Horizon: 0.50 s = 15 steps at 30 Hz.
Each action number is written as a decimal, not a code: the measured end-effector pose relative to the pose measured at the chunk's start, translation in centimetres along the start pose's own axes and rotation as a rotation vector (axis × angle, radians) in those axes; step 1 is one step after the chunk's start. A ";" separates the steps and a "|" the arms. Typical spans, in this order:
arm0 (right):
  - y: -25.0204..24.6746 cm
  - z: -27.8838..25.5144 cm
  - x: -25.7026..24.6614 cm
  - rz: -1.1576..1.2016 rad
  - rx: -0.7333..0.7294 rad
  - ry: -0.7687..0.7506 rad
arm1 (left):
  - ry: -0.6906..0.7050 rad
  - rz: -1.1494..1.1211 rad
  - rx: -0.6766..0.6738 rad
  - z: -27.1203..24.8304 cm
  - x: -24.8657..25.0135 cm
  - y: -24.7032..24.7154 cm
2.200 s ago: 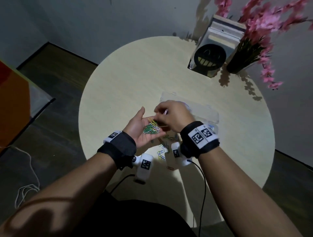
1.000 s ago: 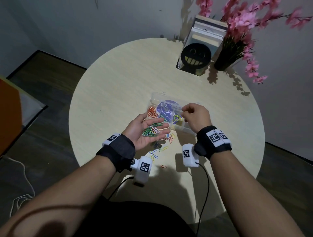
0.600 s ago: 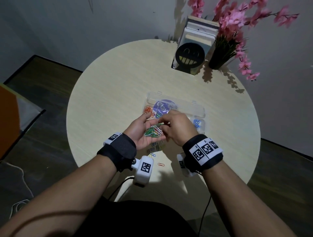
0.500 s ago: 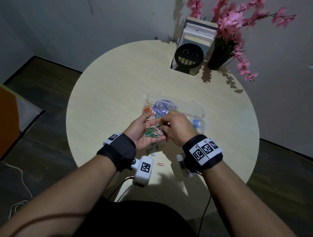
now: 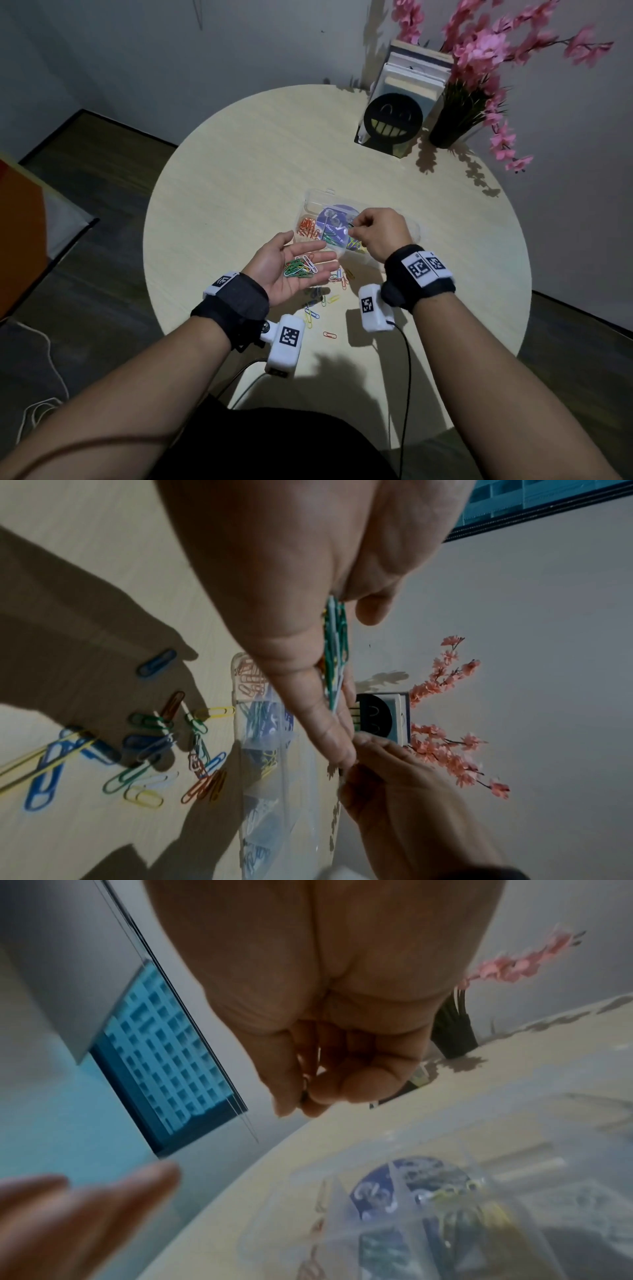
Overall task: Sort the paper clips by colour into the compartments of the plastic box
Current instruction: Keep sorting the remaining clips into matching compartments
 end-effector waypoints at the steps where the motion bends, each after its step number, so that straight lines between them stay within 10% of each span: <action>1: 0.7 0.6 -0.5 -0.028 -0.013 0.015 | 0.009 -0.007 0.010 0.0 0.4 -0.4; 15: 3.1 -6.9 -5.1 -0.415 -0.251 -0.452 | 0.013 0.019 0.032 0.4 -0.2 1.5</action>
Point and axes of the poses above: each hand's wrist, its own z-axis towards the middle knuckle, its own y-axis out of the palm, x = y × z, the point moved 3 cm from there along z, towards the middle knuckle, and after that the axes turned 6 degrees about y, right-handed, at the moved point
